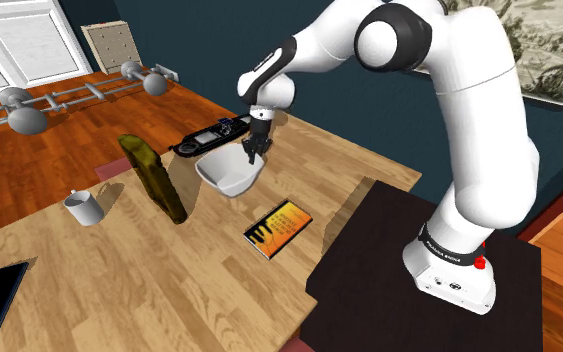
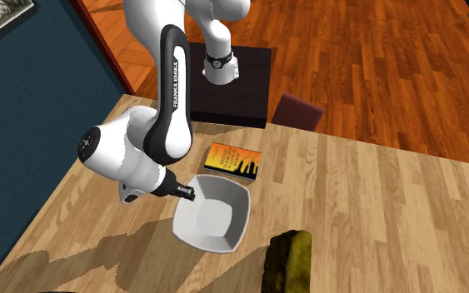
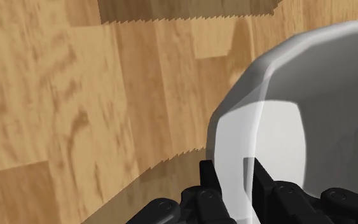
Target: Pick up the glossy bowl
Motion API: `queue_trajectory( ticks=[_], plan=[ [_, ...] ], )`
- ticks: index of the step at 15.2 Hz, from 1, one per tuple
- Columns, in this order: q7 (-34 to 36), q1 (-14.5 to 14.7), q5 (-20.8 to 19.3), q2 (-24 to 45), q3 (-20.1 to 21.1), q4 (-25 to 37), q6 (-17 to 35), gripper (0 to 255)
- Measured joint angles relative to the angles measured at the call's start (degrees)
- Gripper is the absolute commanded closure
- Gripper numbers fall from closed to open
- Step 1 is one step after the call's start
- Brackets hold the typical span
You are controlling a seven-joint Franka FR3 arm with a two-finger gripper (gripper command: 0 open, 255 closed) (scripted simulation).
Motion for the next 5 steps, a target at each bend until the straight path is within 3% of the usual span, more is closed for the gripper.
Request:
queue_trajectory(
  ticks=[5],
  plan=[
    [1.0,0.1,-0.8,-2.5,-0.5,-0.2,-2.1,255]
  ],
)
